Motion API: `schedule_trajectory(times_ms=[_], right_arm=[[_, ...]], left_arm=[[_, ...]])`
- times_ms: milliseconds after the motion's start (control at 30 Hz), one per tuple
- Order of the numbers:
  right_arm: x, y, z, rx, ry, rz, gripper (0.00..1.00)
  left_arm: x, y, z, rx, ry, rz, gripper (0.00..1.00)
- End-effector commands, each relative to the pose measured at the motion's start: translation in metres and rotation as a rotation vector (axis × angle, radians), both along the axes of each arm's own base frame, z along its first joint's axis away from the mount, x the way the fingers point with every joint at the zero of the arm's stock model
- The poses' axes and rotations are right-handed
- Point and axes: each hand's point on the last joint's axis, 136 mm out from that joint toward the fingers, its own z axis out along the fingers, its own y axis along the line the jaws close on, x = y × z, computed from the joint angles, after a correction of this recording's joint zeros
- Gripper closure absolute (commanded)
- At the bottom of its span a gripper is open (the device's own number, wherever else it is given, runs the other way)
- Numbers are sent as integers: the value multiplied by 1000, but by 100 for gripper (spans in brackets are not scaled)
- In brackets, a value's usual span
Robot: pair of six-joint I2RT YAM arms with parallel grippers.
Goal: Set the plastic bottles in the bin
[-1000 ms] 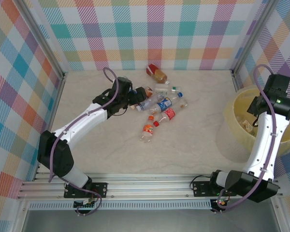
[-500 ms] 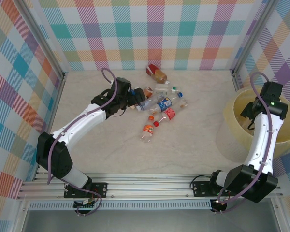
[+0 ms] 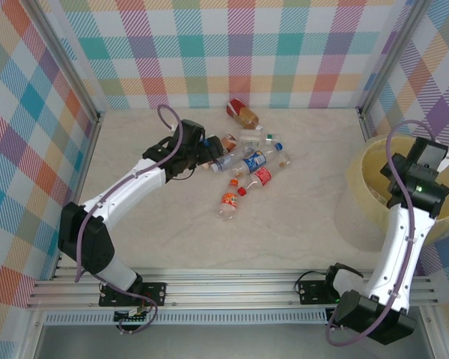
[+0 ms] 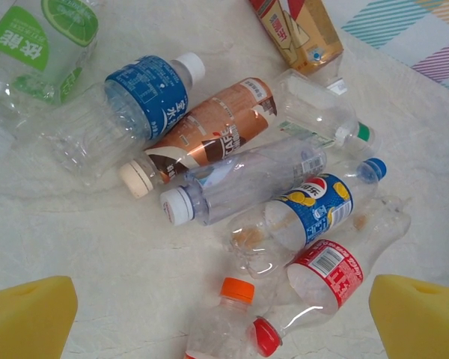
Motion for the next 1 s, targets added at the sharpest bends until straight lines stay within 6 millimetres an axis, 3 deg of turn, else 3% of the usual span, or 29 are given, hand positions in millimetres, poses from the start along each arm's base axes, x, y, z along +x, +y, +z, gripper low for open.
schedule_trajectory(times_ms=[0,267,367,467,633,800,967], right_arm=[[21,34,25,108,-229,153,1],[56,131,86,412,-603,633,0],[61,170,101,482,-651,817,0],[65,208,103,483,-620,964,0],[78,270,82,512,-506,1149,0],[95,324,33,473,-326,1245,0],[118,358,-25,401,-135,1228,0]], left_arm=[[5,8,-1,9,12,46,0],[-5,10,-21,-34,14,53,0],[-7,11,-23,-47,-8,47,0],[-8,12,-24,-65,-31,54,0],[-3,10,-23,-100,-71,51,0],[-4,9,-27,-122,-85,42,0],[-5,11,-29,-126,-89,48,0]])
